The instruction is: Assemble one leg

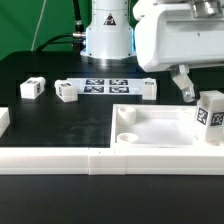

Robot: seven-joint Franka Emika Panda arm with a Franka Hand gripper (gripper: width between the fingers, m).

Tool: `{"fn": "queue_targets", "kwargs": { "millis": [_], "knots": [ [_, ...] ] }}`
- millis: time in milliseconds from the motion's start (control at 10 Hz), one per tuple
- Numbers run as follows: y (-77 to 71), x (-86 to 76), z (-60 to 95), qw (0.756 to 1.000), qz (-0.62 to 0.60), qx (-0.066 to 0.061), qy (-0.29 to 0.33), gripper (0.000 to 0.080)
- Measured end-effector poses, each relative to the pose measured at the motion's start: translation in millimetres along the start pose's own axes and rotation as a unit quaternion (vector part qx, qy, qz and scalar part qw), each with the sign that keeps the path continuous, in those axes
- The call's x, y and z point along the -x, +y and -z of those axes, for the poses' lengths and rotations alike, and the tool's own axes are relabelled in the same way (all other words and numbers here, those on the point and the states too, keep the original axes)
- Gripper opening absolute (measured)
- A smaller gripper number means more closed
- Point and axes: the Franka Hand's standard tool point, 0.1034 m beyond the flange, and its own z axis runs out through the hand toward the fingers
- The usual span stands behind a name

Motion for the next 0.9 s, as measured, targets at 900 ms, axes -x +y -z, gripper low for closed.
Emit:
{"fn": "queue_targets", "kwargs": {
  "millis": [900],
  "knots": [
    [-1.4, -4.1, -1.4, 0.975, -0.005, -0.067, -0.213, 0.0639]
  ]
}}
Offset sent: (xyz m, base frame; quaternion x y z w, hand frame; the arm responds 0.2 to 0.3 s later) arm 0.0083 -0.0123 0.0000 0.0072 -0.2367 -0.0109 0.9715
